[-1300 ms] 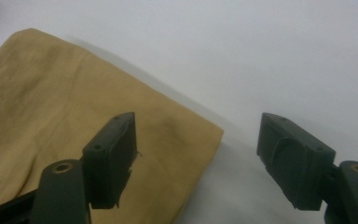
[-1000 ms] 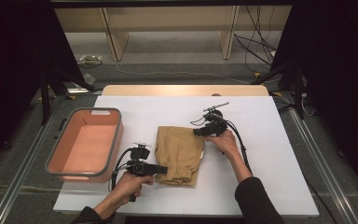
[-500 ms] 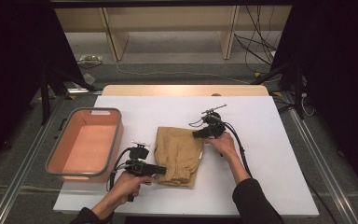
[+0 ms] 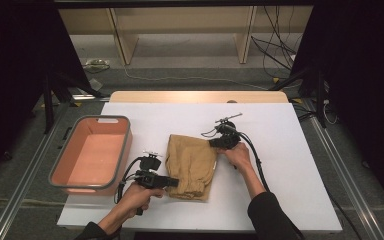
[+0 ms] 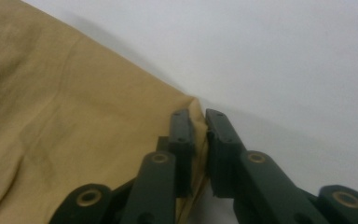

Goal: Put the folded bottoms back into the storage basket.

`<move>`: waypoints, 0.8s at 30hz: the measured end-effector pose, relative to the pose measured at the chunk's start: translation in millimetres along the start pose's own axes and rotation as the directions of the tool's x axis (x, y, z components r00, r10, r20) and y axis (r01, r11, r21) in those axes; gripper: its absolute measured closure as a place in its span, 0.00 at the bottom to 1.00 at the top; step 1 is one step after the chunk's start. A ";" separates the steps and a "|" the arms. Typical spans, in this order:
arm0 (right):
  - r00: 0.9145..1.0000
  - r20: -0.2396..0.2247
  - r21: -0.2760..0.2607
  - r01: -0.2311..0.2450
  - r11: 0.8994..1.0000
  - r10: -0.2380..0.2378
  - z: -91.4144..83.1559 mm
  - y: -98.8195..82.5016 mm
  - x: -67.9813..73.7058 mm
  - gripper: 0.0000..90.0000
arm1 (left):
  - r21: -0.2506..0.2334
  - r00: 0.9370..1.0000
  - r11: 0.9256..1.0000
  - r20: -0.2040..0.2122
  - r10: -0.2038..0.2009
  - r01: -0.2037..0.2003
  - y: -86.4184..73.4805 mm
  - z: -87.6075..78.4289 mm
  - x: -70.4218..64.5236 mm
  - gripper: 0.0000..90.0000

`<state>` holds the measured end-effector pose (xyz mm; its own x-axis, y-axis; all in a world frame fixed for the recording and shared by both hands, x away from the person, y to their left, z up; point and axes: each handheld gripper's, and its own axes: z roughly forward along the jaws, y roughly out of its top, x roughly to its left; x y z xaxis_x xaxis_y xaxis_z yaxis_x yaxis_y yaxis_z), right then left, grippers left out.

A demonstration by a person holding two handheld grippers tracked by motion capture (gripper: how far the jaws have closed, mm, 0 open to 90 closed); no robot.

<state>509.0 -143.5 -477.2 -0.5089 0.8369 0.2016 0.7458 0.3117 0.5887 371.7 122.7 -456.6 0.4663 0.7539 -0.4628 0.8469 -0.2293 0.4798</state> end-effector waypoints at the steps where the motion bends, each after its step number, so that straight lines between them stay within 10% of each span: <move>1: 1.000 0.000 0.000 0.000 1.000 0.000 0.0 0.0 0.0 0.93 | 0.000 1.000 1.000 0.000 0.000 0.000 0.0 0.0 0.0 0.81; 24: 0.998 -0.014 -0.194 0.052 0.980 -0.056 -45.3 38.6 22.5 0.95 | -0.122 0.994 0.986 -0.002 0.112 -0.112 23.7 -53.6 -4.7 0.82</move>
<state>506.8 -133.1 -414.4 -0.5556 0.8120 0.1790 0.6205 0.2615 0.7393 375.9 146.7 -403.1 0.5582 0.7244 -0.4046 0.7518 -0.2352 0.6160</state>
